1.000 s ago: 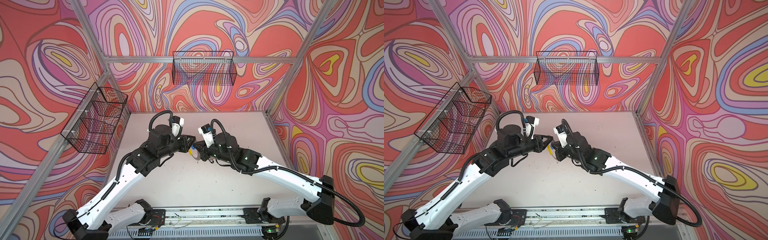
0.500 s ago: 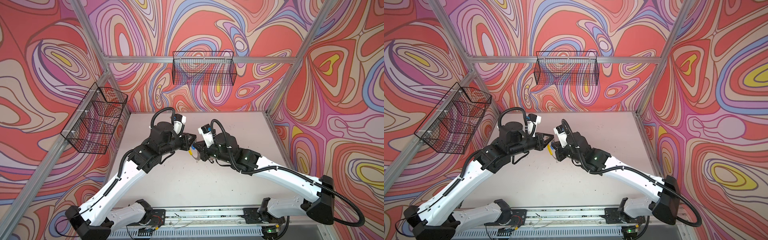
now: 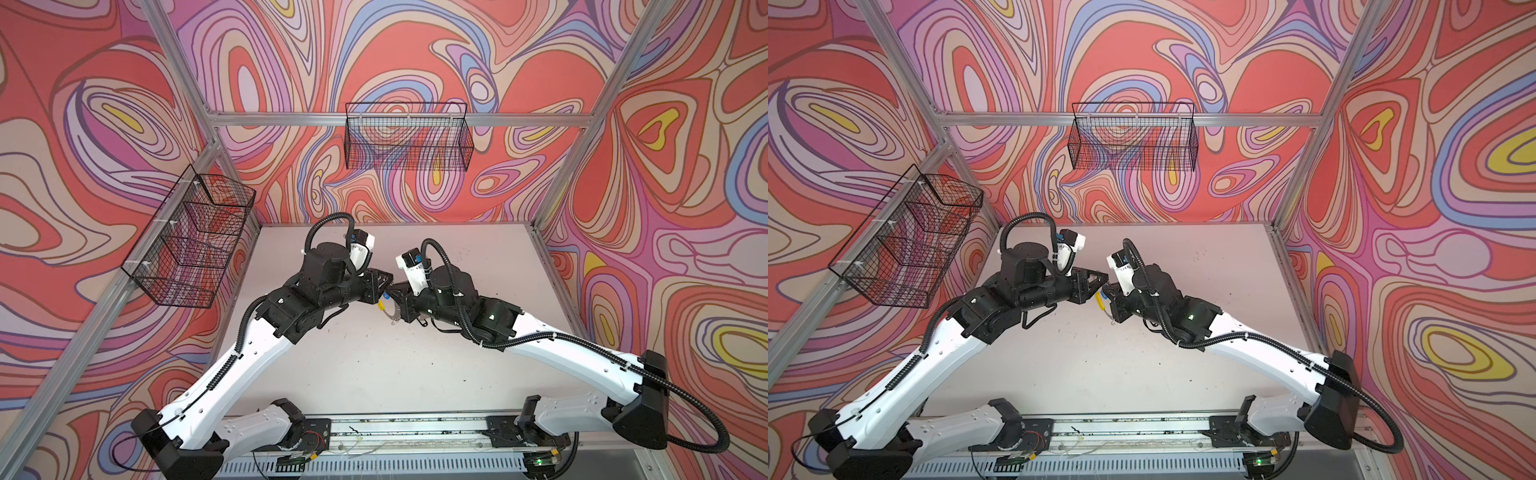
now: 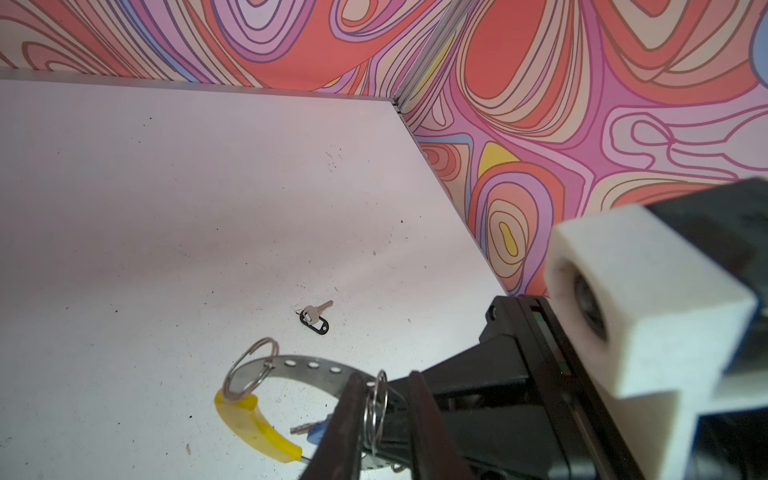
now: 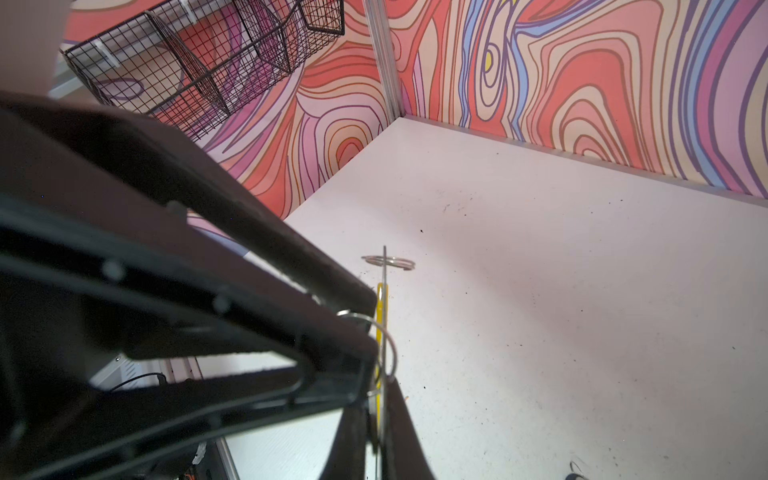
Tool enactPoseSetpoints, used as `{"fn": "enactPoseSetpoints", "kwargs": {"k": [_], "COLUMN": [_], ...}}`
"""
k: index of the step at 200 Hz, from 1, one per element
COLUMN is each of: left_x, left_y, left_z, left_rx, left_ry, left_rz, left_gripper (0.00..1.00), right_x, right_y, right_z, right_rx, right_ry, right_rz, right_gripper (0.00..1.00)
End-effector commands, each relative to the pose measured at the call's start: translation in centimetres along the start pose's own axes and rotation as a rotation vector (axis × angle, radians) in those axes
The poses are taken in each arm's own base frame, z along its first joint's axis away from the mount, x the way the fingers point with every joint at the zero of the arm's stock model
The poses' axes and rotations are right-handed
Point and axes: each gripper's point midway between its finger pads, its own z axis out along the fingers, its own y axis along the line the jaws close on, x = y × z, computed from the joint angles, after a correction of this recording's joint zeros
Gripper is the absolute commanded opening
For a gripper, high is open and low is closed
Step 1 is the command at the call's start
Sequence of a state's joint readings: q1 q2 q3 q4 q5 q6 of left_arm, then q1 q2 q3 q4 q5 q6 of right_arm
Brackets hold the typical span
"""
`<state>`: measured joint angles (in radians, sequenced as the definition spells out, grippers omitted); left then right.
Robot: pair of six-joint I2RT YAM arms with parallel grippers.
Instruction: Put the keys on the keyring
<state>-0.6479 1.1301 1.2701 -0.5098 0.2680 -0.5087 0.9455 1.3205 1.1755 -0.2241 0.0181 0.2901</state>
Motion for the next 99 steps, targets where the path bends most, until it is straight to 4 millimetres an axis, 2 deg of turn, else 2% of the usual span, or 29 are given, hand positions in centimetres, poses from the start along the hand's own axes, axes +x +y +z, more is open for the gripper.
{"fn": "enactPoseSetpoints", "kwargs": {"k": [1, 44, 85, 89, 99], "left_x": [-0.76, -0.87, -1.15, -1.24, -1.42], "left_y": [-0.62, -0.28, 0.01, 0.04, 0.21], "left_z": [-0.79, -0.68, -1.10, -1.16, -1.24], "left_rx": [0.007, -0.022, -0.059, -0.065, -0.084], "left_ry": [-0.017, -0.002, 0.008, 0.008, 0.013], "left_rz": [0.023, 0.039, 0.042, 0.042, 0.041], "left_gripper": [0.12, 0.00, 0.00, 0.00, 0.00], "right_x": [0.00, -0.18, 0.34, 0.37, 0.18], "right_y": [0.09, 0.26, 0.26, 0.20, 0.33], "right_z": [0.33, 0.43, 0.72, 0.67, 0.42], "right_rx": [-0.006, -0.012, -0.012, -0.009, -0.013], "right_ry": [-0.008, -0.008, 0.023, 0.025, 0.023], "right_rz": [0.000, -0.003, -0.012, -0.013, -0.015], "right_gripper": [0.00, 0.00, 0.00, 0.06, 0.30]}}
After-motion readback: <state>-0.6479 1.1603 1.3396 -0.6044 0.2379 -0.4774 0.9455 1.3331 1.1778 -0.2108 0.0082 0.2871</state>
